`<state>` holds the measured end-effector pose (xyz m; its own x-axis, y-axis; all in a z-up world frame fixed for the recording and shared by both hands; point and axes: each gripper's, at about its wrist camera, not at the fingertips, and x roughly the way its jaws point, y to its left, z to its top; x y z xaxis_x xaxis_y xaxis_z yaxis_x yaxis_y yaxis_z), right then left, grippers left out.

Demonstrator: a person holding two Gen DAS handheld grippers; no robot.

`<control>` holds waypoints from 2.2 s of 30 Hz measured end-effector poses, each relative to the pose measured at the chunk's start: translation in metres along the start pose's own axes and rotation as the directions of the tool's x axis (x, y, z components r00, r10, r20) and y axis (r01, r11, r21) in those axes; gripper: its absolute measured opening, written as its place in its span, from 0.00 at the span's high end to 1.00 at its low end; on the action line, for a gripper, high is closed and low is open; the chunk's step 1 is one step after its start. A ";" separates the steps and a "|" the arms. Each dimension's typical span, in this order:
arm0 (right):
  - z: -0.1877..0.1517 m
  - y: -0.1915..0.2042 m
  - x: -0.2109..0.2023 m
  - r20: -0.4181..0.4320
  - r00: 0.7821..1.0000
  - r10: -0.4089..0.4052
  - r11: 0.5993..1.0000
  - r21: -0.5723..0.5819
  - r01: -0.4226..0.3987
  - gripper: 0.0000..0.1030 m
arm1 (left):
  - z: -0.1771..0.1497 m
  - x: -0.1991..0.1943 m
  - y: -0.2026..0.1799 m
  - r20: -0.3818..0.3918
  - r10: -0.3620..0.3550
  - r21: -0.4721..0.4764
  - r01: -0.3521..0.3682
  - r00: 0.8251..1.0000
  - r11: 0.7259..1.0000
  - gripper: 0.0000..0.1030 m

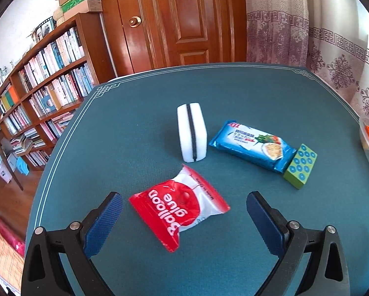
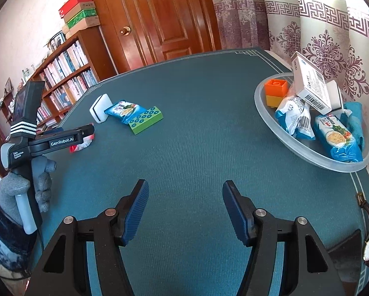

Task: Organize objects
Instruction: 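Grasp the red glue bag with the left gripper, then grasp the green dotted block with the right gripper while the left holds the glue bag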

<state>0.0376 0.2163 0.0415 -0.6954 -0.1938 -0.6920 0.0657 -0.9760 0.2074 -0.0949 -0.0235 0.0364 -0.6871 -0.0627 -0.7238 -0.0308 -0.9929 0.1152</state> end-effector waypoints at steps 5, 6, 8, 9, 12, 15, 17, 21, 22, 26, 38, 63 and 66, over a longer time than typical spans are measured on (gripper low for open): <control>0.001 0.009 0.005 -0.014 1.000 -0.001 1.000 -0.018 0.001 0.38 | -0.002 0.014 0.020 -0.028 -0.005 -0.045 0.004 1.000 0.999 0.01; 0.002 0.010 0.007 -0.017 1.000 -0.002 1.000 -0.020 0.002 0.38 | -0.002 0.016 0.023 -0.032 -0.013 -0.051 0.012 0.999 0.999 0.01; 0.003 0.014 0.010 -0.024 1.000 -0.002 1.000 -0.024 0.001 0.38 | -0.003 0.020 0.026 -0.040 -0.027 -0.063 0.024 0.999 0.998 0.01; 0.004 0.015 0.012 -0.029 1.000 0.000 1.000 -0.026 -0.001 0.38 | -0.004 0.022 0.026 -0.045 -0.034 -0.068 0.031 0.998 0.997 0.01; 0.006 0.020 0.016 -0.040 0.999 0.006 1.000 -0.030 -0.007 0.38 | -0.006 0.026 0.026 -0.058 -0.053 -0.072 0.049 0.997 0.996 0.01; 0.010 0.025 0.021 -0.047 0.999 0.008 0.999 -0.039 -0.010 0.38 | -0.007 0.027 0.028 -0.057 -0.069 -0.076 0.065 0.996 0.995 0.04; 0.013 0.028 0.025 -0.051 0.999 0.013 0.999 -0.043 -0.015 0.38 | -0.008 0.027 0.029 -0.060 -0.086 -0.081 0.081 0.994 0.993 0.14; 0.020 0.034 0.034 -0.066 0.997 0.028 0.999 -0.040 -0.031 0.38 | -0.009 0.027 0.029 -0.060 -0.104 -0.080 0.099 0.993 0.992 0.31; 0.022 0.035 0.036 -0.067 0.997 0.029 0.999 -0.041 -0.032 0.38 | -0.010 0.026 0.029 -0.054 -0.108 -0.078 0.104 0.993 0.992 0.34; 0.031 0.041 0.047 -0.073 0.997 0.034 0.998 -0.043 -0.037 0.38 | -0.011 0.022 0.028 -0.040 -0.123 -0.076 0.119 0.992 0.990 0.46; 0.067 0.051 0.093 -0.096 0.993 0.064 0.998 -0.012 -0.066 0.38 | -0.013 0.015 0.035 -0.009 -0.174 -0.115 0.172 0.985 0.978 0.64; 0.090 0.081 0.149 -0.059 0.998 -0.014 0.972 -0.236 0.000 0.35 | -0.015 0.011 0.035 0.000 -0.235 -0.137 0.233 0.972 0.963 0.54; 0.086 0.082 0.145 -0.057 0.998 -0.011 0.973 -0.231 -0.003 0.35 | -0.015 0.012 0.043 0.003 -0.242 -0.183 0.239 0.970 0.954 0.44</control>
<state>-0.1196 0.1166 0.0176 -0.6542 -0.1886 -0.7324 0.2309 -0.9720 0.0441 -0.0939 -0.0689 0.0224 -0.6617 0.1802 -0.7278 -0.0610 -0.9804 -0.1873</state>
